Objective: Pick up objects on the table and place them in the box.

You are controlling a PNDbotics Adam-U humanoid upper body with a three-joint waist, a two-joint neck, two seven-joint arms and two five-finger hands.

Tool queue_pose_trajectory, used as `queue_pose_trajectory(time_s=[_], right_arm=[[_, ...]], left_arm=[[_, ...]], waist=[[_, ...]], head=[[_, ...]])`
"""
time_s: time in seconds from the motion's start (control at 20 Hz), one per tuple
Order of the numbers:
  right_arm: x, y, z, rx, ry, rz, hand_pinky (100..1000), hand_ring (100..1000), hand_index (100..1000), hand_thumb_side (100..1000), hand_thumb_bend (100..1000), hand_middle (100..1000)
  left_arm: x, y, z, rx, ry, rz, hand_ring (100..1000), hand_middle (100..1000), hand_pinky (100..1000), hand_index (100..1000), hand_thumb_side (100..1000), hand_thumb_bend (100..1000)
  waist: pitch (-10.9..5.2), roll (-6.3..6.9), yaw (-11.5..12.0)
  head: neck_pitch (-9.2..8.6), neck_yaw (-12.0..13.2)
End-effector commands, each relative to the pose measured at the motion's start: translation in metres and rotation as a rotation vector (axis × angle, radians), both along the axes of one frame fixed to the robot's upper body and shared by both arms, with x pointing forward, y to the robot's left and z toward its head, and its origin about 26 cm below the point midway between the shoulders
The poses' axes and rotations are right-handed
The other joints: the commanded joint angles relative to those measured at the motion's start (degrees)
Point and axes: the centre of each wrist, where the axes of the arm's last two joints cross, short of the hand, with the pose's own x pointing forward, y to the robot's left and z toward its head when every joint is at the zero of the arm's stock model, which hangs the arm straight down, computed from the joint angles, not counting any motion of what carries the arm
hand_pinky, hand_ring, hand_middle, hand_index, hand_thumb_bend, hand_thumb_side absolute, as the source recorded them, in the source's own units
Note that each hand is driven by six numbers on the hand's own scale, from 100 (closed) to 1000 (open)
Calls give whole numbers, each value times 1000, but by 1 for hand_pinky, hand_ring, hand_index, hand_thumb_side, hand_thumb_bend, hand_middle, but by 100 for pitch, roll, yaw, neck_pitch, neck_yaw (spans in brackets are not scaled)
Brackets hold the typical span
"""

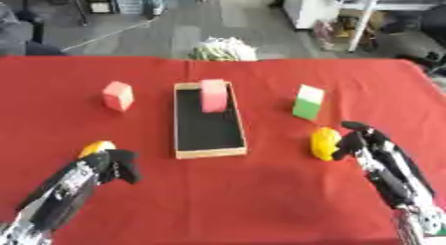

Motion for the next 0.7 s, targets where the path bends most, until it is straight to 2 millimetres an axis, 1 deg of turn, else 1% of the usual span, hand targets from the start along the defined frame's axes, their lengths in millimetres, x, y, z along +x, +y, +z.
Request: queue_pose_trajectory(time_s=[0.05, 0.7], right_arm=[[2, -4, 6, -20, -17, 7, 592, 491, 822, 513, 100, 534], [3, -4, 7, -20, -20, 8, 592, 492, 822, 511, 100, 535]], left_arm=[[2, 2, 7, 7, -24, -4, 662, 589, 684, 799, 997, 100], [3, 2, 8, 6, -27, -10, 664, 590, 685, 799, 993, 100]], waist=[[-15, -25, 4], [-13, -15, -9]], head=[[-20, -12], [-20, -25]])
